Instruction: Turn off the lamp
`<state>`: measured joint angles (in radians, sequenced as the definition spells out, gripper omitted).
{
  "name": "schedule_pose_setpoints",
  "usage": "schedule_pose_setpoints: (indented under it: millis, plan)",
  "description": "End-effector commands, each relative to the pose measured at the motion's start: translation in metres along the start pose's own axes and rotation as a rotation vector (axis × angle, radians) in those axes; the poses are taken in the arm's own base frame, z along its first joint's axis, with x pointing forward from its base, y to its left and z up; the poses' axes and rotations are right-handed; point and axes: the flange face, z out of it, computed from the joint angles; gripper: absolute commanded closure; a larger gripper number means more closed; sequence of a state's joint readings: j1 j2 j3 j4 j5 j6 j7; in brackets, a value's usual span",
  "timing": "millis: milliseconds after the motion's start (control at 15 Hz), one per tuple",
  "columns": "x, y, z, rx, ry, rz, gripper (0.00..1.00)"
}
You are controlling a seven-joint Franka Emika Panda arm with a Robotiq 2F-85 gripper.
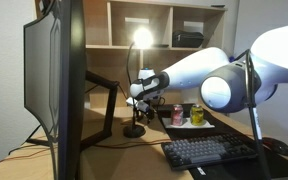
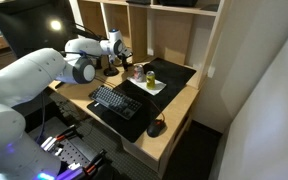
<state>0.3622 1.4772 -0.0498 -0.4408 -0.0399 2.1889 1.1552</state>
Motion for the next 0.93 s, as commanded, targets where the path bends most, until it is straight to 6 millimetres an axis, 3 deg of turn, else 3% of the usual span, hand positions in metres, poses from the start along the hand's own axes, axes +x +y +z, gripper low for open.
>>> schedule_pose_setpoints:
  millis: [0, 533, 867]
  plan:
    - [0.004, 0.004, 0.009, 0.004, 0.076, 0.01, 0.0]
    - [-0.006, 0.004, 0.012, -0.06, 0.106, 0.005, 0.0]
    - [0.001, 0.016, 0.014, -0.133, 0.047, 0.068, 0.0]
